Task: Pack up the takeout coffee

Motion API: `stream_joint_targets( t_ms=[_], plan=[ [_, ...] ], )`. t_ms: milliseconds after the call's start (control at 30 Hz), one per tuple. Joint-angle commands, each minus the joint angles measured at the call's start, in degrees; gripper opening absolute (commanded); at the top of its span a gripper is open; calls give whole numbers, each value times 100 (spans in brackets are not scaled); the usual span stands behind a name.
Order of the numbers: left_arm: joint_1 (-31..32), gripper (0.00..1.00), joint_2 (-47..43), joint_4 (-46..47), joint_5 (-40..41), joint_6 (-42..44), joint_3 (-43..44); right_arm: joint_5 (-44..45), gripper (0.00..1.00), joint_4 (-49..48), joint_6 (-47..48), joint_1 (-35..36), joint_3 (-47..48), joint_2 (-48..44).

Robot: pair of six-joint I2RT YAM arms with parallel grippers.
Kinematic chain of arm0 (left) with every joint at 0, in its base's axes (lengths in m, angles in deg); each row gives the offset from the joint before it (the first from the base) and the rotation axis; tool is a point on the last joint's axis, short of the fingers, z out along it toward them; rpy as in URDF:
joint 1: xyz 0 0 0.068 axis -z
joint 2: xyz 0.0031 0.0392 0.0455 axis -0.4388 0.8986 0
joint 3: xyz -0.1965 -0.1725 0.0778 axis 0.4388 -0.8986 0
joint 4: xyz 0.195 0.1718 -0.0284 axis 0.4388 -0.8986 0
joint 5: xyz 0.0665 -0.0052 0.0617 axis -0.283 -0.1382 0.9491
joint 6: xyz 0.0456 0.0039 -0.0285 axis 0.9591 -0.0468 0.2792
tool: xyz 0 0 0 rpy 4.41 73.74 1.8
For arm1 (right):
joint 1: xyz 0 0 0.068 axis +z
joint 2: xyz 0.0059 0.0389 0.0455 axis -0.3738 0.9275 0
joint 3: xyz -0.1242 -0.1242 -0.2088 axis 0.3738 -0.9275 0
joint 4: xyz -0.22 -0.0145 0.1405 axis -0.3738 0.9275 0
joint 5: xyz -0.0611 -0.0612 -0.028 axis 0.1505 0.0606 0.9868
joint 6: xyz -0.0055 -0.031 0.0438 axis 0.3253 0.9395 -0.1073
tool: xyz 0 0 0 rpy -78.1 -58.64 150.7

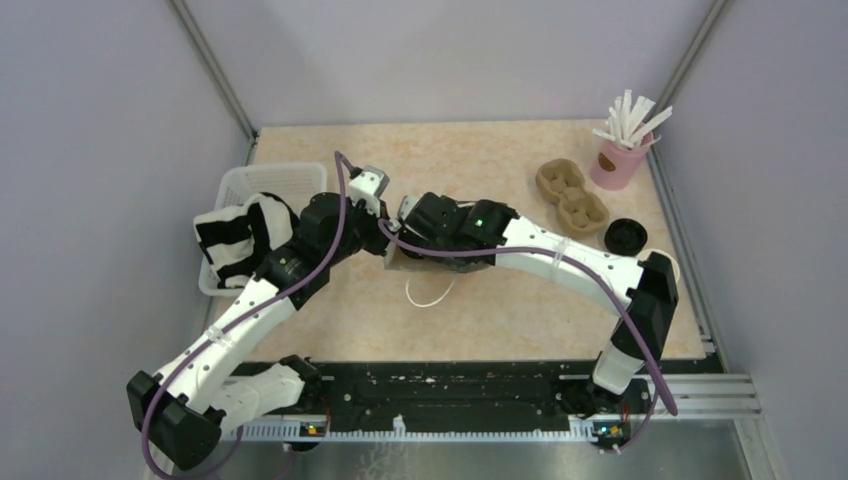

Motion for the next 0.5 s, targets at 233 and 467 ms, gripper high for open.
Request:
stream_joint_targets(
  t_ms=[233, 467],
  plan=[
    [42, 0, 116, 157, -315, 196, 93, -364, 45, -884, 917, -259, -611, -70],
    [39, 0, 155, 165, -323, 330, 118, 3, 45, -973, 1618, -431, -626, -31]
  ],
)
